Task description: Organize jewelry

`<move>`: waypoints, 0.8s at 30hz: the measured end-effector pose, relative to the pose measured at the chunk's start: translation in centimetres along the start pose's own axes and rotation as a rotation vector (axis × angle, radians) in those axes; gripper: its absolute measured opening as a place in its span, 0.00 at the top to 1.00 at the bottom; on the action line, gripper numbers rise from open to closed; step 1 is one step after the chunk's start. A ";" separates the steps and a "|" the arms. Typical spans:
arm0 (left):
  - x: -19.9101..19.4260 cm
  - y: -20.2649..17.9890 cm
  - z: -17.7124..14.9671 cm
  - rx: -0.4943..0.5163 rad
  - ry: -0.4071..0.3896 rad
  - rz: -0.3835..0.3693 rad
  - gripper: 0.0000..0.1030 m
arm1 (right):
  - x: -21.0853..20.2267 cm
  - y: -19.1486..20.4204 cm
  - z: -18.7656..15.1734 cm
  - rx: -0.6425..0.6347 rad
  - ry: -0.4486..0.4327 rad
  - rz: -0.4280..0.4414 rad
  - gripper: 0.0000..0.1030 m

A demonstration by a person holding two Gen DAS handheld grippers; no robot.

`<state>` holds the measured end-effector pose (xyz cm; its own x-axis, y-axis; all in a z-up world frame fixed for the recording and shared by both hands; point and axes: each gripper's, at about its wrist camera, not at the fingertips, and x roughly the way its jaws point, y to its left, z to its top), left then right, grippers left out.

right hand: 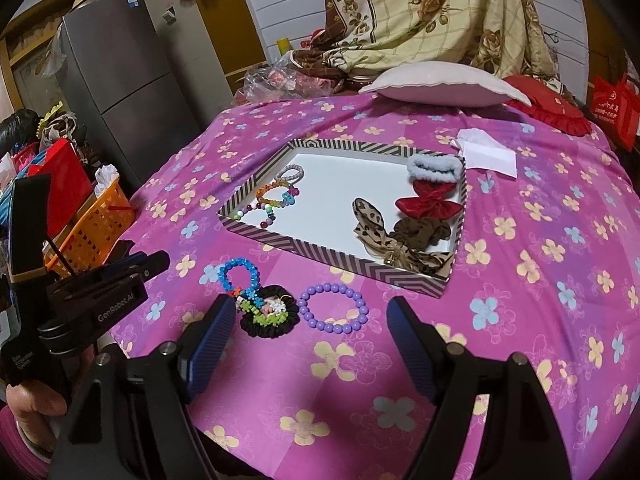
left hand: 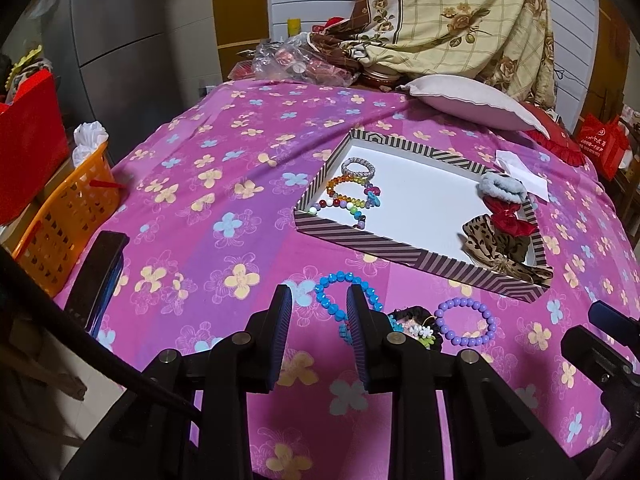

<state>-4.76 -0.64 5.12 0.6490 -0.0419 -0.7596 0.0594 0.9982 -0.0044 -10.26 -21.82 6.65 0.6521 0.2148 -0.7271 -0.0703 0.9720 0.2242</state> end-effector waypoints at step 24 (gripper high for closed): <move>0.7 0.3 -0.2 0.002 0.009 0.003 0.61 | 0.7 0.5 0.1 -0.015 0.019 -0.001 0.20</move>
<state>-4.48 -0.36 4.42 0.6421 -0.0388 -0.7656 0.0591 0.9982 -0.0010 -9.73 -21.18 6.36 0.6380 0.2151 -0.7394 -0.0810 0.9736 0.2134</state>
